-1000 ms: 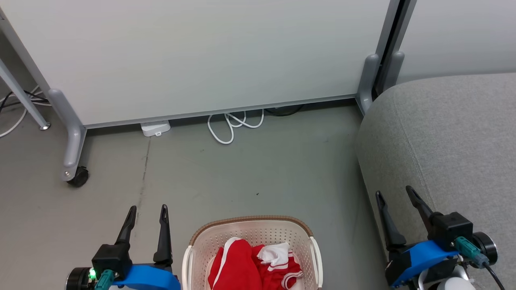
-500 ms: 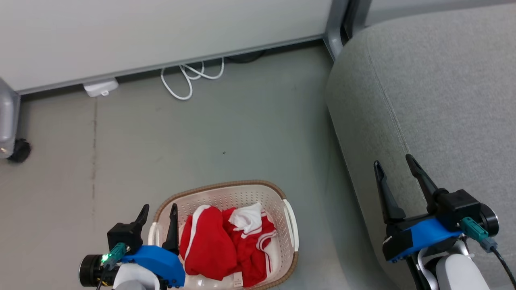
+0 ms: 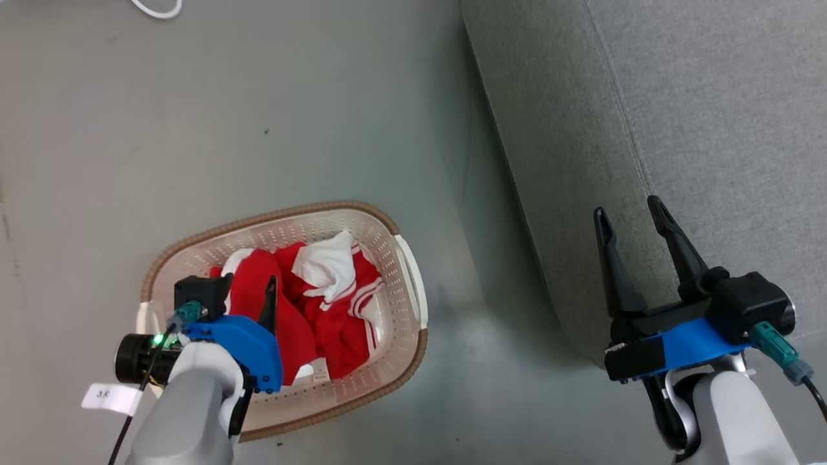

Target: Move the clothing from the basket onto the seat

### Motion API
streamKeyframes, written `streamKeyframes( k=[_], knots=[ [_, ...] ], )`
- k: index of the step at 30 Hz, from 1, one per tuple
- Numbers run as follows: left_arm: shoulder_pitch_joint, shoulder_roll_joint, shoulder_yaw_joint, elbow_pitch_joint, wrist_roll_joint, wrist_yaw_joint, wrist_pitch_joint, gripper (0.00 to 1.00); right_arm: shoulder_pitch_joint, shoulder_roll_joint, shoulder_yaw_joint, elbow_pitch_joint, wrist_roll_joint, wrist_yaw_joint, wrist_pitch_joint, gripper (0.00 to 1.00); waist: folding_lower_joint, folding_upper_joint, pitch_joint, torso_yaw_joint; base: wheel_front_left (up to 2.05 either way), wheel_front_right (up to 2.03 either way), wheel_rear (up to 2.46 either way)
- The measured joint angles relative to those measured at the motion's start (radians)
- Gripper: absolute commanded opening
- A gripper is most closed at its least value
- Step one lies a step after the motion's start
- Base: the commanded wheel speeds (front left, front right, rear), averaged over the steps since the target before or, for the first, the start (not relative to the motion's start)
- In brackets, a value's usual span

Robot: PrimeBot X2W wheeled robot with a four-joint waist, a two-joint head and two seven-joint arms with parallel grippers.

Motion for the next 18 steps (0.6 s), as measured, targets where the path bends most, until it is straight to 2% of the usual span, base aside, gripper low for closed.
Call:
streamKeyframes(
  k=[9,18],
  knots=[
    [-0.15,0.039,-0.016,0.141,0.021,0.031,0.053,1.0,-0.042,0.0,0.051,0.001,0.044,0.001,-0.034,1.0,0.0001,0.0,0.18,-0.055,0.0,0.0,0.0],
    [-0.235,0.07,-0.017,0.243,0.025,0.093,0.095,1.0,-0.079,0.0,0.101,0.018,0.091,0.001,-0.056,1.0,0.0,0.0,0.295,-0.095,0.0,0.0,0.0]
  ],
)
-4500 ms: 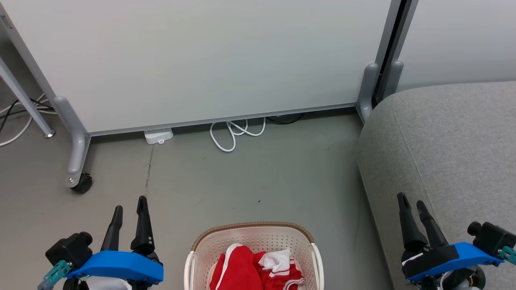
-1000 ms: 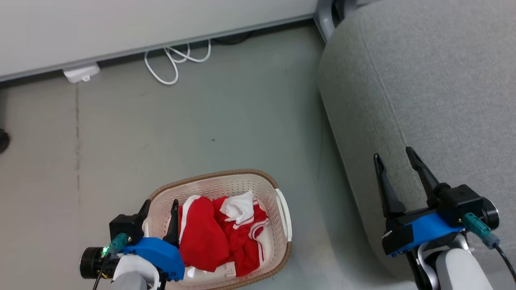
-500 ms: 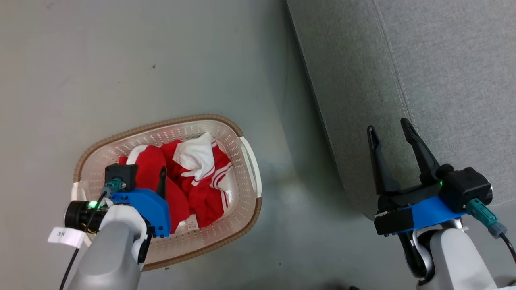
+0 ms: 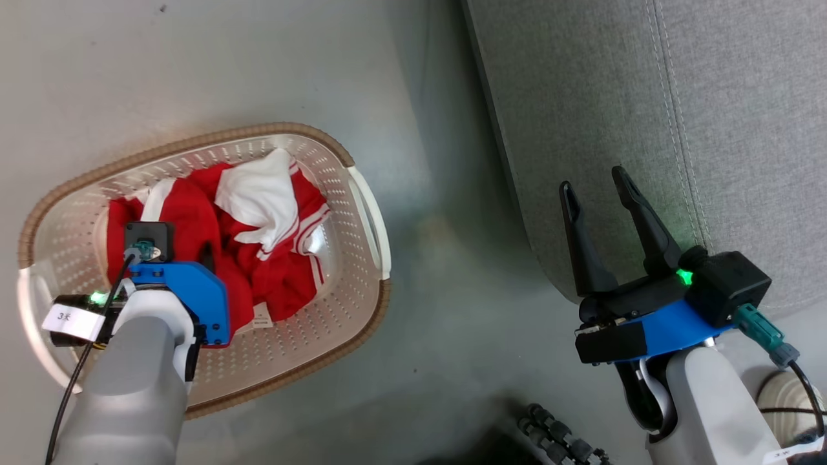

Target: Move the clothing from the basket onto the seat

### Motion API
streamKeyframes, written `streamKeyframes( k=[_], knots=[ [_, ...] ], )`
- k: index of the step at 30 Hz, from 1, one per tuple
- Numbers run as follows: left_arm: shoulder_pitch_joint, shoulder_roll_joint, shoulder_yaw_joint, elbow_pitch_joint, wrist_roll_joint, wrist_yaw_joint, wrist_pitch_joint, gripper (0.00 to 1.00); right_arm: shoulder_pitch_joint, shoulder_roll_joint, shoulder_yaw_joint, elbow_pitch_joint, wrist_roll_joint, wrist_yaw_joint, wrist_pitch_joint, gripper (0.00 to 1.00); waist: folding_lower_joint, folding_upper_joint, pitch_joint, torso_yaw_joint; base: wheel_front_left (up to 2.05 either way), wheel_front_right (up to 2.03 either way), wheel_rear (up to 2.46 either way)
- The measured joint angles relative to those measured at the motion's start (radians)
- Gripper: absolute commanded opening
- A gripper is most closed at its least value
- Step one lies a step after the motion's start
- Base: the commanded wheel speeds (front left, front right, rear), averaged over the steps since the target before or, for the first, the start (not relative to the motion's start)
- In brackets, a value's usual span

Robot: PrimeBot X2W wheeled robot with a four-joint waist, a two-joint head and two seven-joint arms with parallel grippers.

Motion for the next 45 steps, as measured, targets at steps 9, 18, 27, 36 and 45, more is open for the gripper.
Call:
streamKeyframes(
  k=[9,18,27,36,45],
  knots=[
    [-0.023,0.016,-0.021,0.063,0.005,0.021,0.072,0.0,-0.017,0.0,0.017,0.017,0.034,0.0,-0.007,1.0,-0.0001,0.0,0.04,-0.033,0.0,0.0,0.0],
    [-0.032,0.016,-0.034,0.075,-0.006,-0.01,0.068,0.0,-0.02,0.0,0.018,0.012,0.041,0.0,-0.007,1.0,-0.0001,0.0,0.025,-0.03,0.0,0.0,0.0],
    [-0.025,-0.012,-0.046,0.08,-0.026,-0.036,0.013,0.0,-0.026,0.0,0.013,0.026,0.026,0.0,-0.007,1.0,-0.0002,0.0,-0.045,0.001,0.0,0.0,0.0],
    [0.024,-0.065,-0.087,0.086,-0.028,-0.073,-0.033,0.0,-0.015,0.001,-0.012,0.077,-0.023,0.0,-0.007,1.0,-0.0003,0.0,-0.202,0.05,0.0,0.0,0.0],
    [0.075,-0.118,-0.169,0.069,-0.036,-0.099,-0.071,0.0,0.047,0.001,-0.006,0.132,-0.058,0.0,0.01,1.0,-0.0005,0.0001,-0.431,0.115,0.0,0.0,0.0]
  ],
)
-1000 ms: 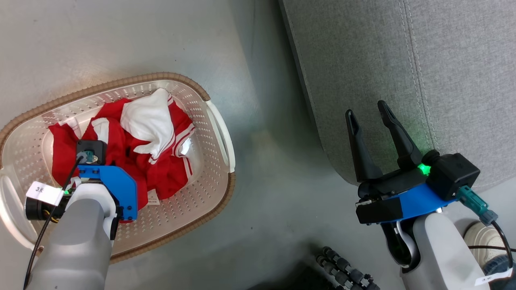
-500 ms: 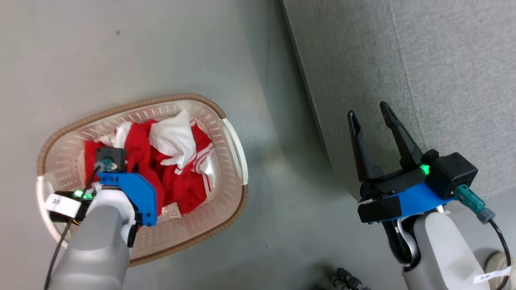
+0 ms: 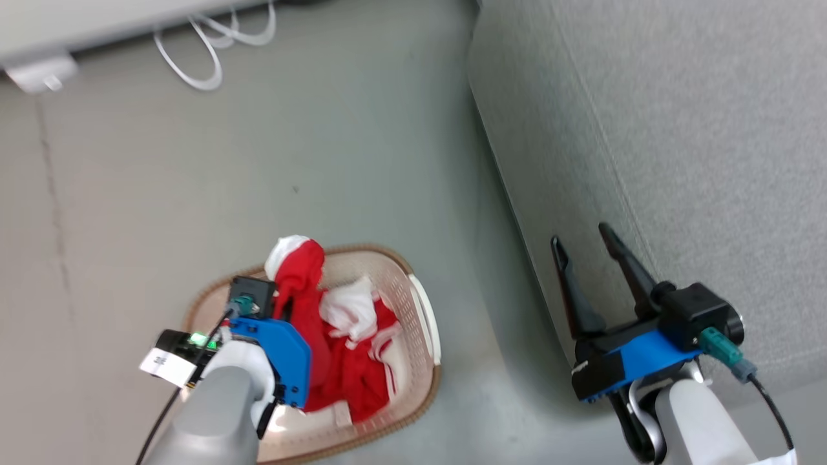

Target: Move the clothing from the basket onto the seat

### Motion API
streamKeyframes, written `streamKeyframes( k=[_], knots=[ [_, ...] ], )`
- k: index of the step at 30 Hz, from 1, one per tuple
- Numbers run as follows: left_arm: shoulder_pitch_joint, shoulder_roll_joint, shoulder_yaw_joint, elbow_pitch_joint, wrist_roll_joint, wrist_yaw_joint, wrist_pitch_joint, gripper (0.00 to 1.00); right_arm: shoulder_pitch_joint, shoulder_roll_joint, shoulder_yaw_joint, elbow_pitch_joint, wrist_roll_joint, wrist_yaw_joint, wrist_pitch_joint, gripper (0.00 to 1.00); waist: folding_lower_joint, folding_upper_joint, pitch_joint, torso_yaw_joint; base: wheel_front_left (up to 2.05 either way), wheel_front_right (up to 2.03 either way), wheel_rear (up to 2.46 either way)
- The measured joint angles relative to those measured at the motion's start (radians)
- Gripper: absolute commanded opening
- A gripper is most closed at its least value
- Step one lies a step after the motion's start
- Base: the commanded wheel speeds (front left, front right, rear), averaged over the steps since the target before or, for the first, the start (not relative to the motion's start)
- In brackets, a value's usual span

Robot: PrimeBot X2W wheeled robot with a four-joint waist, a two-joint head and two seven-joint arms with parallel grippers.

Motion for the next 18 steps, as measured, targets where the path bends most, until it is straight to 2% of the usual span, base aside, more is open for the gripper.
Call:
streamKeyframes(
  k=[5,10,18],
  knots=[
    [0.041,-0.012,-0.095,-0.082,-0.067,-0.005,0.011,0.0,0.035,0.0,0.015,0.007,-0.008,0.0,0.028,1.0,0.0,0.0,-0.111,0.03,0.0,0.0,0.0],
    [0.068,-0.015,-0.234,-0.236,-0.176,-0.005,0.05,0.0,0.074,0.0,0.024,0.003,-0.009,0.0,0.054,1.0,-0.0001,0.0001,-0.206,0.058,0.0,0.0,0.0],
    [0.04,-0.015,-0.352,-0.366,-0.274,-0.005,0.091,0.0,0.138,0.0,0.04,-0.008,-0.009,0.0,0.094,1.0,0.0,0.0,-0.321,0.101,0.0,0.0,0.0]
  ],
)
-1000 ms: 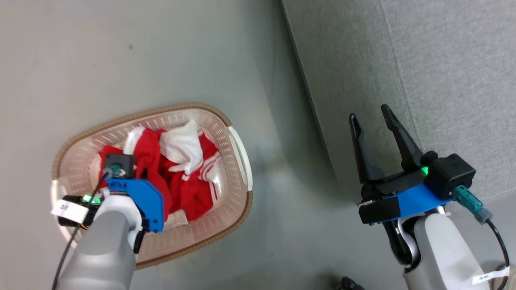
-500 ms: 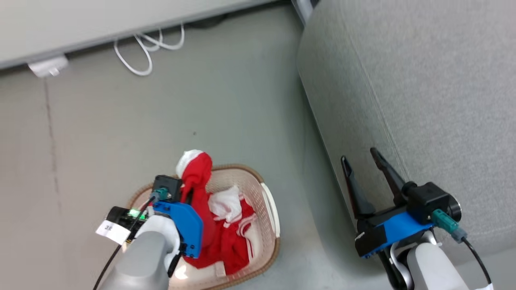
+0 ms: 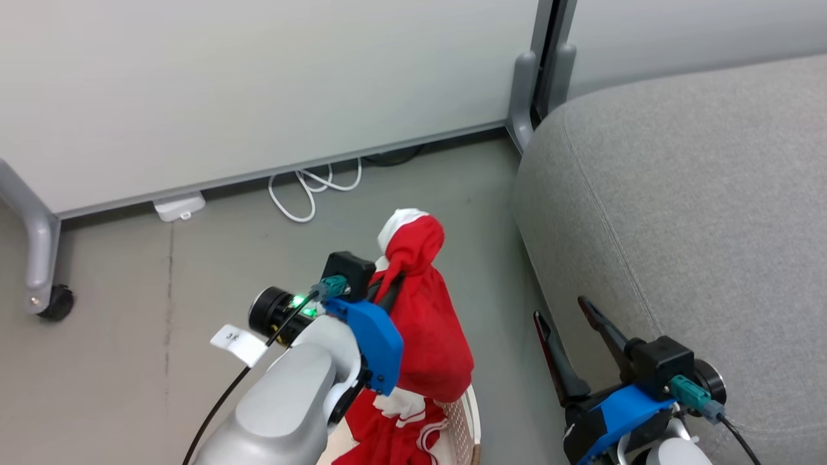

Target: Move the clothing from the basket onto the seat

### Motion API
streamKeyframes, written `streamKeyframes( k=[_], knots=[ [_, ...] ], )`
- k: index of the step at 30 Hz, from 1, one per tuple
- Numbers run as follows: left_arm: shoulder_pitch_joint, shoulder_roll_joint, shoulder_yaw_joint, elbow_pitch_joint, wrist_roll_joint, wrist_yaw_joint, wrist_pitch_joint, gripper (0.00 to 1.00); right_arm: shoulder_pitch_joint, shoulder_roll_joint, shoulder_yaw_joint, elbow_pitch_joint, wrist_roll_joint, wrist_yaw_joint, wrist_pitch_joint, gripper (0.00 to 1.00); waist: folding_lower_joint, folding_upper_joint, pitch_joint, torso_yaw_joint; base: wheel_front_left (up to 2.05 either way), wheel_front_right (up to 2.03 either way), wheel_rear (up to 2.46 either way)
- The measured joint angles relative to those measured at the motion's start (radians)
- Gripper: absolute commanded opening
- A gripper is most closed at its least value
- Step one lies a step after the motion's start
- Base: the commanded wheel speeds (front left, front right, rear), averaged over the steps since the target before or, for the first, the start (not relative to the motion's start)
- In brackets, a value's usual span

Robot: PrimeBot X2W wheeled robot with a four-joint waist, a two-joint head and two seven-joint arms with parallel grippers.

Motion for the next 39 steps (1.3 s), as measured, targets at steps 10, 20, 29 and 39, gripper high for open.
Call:
streamKeyframes(
  k=[10,20,29,39],
  knots=[
    [-0.108,0.0,-0.118,-0.14,-0.123,0.0,0.068,0.0,0.045,0.0,0.035,-0.024,-0.002,0.0,0.044,1.0,0.0,0.0,-0.081,0.038,0.0,0.0,0.0],
    [-0.157,-0.001,-0.194,-0.174,-0.21,0.025,0.081,0.0,0.048,0.0,0.058,-0.042,-0.002,0.0,0.065,1.0,0.0003,0.0,-0.087,0.033,0.0,0.0,0.0],
    [-0.178,-0.001,-0.256,-0.167,-0.253,0.041,0.07,0.0,0.021,0.0,0.115,-0.024,0.011,0.0,0.133,1.0,0.0003,0.0,-0.082,0.033,0.0,0.0,0.0],
    [-0.202,0.0,-0.306,-0.156,-0.304,0.06,0.058,0.0,-0.08,0.0,0.184,0.058,-0.008,0.0,0.185,1.0,0.0004,0.0,-0.071,0.044,0.0,0.0,0.0]
  ],
)
